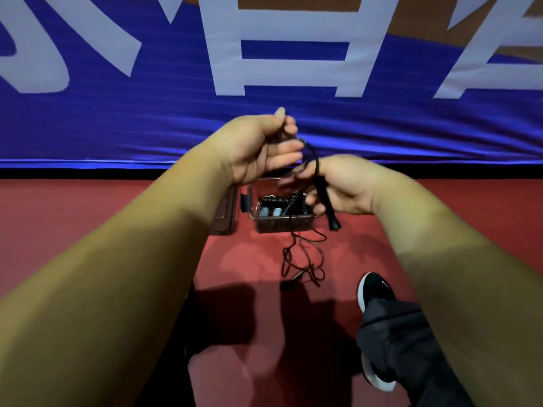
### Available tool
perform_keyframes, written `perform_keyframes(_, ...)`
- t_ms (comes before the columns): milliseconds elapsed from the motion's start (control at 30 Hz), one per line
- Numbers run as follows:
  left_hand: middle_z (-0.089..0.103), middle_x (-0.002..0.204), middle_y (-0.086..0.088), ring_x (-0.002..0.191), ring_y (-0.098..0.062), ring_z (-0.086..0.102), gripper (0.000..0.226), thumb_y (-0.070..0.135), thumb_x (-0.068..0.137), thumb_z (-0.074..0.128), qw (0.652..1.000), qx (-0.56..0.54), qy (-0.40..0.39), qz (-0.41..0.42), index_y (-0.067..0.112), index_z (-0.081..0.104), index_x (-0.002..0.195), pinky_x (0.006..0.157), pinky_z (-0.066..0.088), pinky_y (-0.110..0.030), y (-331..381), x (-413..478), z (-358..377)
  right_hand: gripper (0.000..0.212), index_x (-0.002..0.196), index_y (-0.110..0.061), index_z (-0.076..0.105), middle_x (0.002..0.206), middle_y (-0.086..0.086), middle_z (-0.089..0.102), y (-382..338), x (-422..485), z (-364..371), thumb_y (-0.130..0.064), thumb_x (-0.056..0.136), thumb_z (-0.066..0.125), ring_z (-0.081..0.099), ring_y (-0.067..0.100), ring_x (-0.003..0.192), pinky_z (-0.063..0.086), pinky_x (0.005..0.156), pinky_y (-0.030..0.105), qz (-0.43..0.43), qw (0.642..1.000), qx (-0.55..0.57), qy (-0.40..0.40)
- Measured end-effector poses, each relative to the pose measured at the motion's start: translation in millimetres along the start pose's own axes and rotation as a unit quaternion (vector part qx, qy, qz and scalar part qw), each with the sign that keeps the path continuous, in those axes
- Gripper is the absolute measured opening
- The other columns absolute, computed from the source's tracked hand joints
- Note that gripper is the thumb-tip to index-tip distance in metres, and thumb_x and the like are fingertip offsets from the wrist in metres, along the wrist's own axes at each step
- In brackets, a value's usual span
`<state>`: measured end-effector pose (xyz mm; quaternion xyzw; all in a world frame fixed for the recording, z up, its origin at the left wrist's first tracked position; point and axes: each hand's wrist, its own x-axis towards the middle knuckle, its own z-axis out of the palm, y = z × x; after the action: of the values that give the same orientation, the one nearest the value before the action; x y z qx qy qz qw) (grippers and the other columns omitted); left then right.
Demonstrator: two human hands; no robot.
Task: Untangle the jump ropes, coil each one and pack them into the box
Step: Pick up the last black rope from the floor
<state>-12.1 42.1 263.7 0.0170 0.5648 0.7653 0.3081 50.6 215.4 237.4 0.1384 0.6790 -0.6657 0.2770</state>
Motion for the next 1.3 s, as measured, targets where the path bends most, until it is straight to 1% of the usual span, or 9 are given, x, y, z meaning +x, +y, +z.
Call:
perform_keyframes(100, 0.068, 0.069, 0.003, 0.058, -0.009, 0.071, 0.029, 0.029, 0.112, 0.044, 0.994, -0.085, 0.068, 0.005, 0.013, 0.060, 0.093, 0.056, 0.062, -0.028, 3.2, 5.9, -6.3, 0.029, 0.096, -0.008, 0.075, 0.091, 0.009, 0.076, 0.0, -6.1, 14.2, -0.021, 0.104, 0.050, 0.051, 0.013, 0.055, 0.036, 0.058, 0.030, 0.021, 0.996, 0.033, -0.075)
perform_keyframes(333, 0.074, 0.076, -0.013, 0.069, -0.019, 0.076, 0.045, 0.035, 0.115, 0.031, 0.963, -0.202, 0.175, 0.011, 0.002, 0.057, 0.098, 0.066, 0.066, -0.040, -0.5, 15.8, -32.8, 0.043, 0.092, -0.011, 0.064, 0.076, 0.005, 0.064, -4.0, 5.0, 16.0, -0.047, 0.110, 0.049, 0.049, 0.011, 0.053, 0.057, 0.060, 0.033, -0.053, 0.977, 0.205, -0.035)
perform_keyframes(500, 0.072, 0.111, -0.015, 0.102, -0.038, 0.071, 0.035, 0.017, 0.091, 0.036, 0.994, -0.005, -0.001, -0.106, 0.009, 0.068, 0.102, 0.097, 0.054, -0.047, -10.7, -2.7, -23.8, 0.035, 0.085, -0.015, 0.061, 0.083, 0.004, 0.069, -20.2, 7.8, 15.8, -0.038, 0.110, 0.053, 0.056, 0.008, 0.054, 0.061, 0.071, 0.033, -0.126, 0.930, 0.344, -0.028)
perform_keyframes(600, 0.077, 0.108, -0.009, 0.098, -0.023, 0.069, 0.035, 0.009, 0.073, 0.047, 0.957, 0.221, -0.115, -0.145, 0.016, 0.071, 0.098, 0.089, 0.045, -0.039, -25.1, -10.5, -19.2, 0.033, 0.086, -0.009, 0.062, 0.089, 0.015, 0.077, -26.0, 10.6, 8.9, -0.026, 0.112, 0.051, 0.063, 0.014, 0.057, 0.066, 0.071, 0.040, -0.169, 0.898, 0.406, 0.032)
perform_keyframes(733, 0.077, 0.109, -0.012, 0.092, -0.021, 0.067, 0.021, 0.002, 0.098, 0.052, 0.888, 0.416, -0.145, -0.129, 0.010, 0.068, 0.108, 0.076, 0.046, -0.025, -44.7, -11.8, -26.4, 0.034, 0.088, -0.005, 0.060, 0.092, 0.022, 0.078, -27.2, 15.6, -0.2, -0.020, 0.114, 0.044, 0.067, 0.018, 0.058, 0.066, 0.069, 0.043, -0.200, 0.852, 0.477, 0.085)
perform_keyframes(833, 0.077, 0.099, -0.011, 0.095, -0.030, 0.066, 0.016, 0.012, 0.107, 0.052, 0.871, 0.429, -0.173, -0.167, 0.013, 0.068, 0.105, 0.084, 0.045, -0.039, -54.0, -13.6, -38.1, 0.033, 0.095, -0.002, 0.061, 0.101, 0.025, 0.078, -25.4, 18.0, -5.4, -0.020, 0.115, 0.041, 0.070, 0.019, 0.062, 0.066, 0.073, 0.042, -0.212, 0.833, 0.498, 0.111)
perform_keyframes(1033, 0.062, 0.077, 0.000, 0.061, -0.015, 0.059, 0.016, 0.023, 0.111, 0.049, 0.953, 0.264, -0.103, -0.104, 0.018, 0.062, 0.102, 0.071, 0.052, -0.034, -31.3, -13.4, -28.8, 0.026, 0.113, -0.011, 0.068, 0.112, 0.015, 0.072, -12.9, 31.2, -2.6, -0.025, 0.111, 0.046, 0.047, 0.010, 0.047, 0.047, 0.051, 0.025, -0.074, 0.955, 0.205, 0.203)
perform_keyframes(1167, 0.058, 0.073, 0.008, 0.049, 0.000, 0.051, 0.017, 0.026, 0.111, 0.047, 0.985, 0.158, -0.022, -0.072, 0.024, 0.063, 0.104, 0.052, 0.055, -0.019, -13.9, -9.4, -25.0, 0.030, 0.115, -0.021, 0.070, 0.094, 0.001, 0.074, 1.3, 20.8, 13.4, -0.021, 0.102, 0.043, 0.046, 0.012, 0.052, 0.041, 0.056, 0.028, 0.044, 0.997, 0.050, 0.039)
perform_keyframes(1300, 0.060, 0.078, 0.005, 0.057, -0.002, 0.061, 0.014, 0.022, 0.111, 0.048, 0.998, 0.041, 0.024, -0.043, 0.023, 0.062, 0.106, 0.058, 0.059, -0.020, -7.6, -6.0, -26.8, 0.039, 0.123, -0.015, 0.071, 0.126, 0.012, 0.077, 5.4, 15.0, 22.5, -0.016, 0.099, 0.040, 0.061, 0.018, 0.066, 0.048, 0.061, 0.031, 0.033, 0.995, 0.067, -0.061)
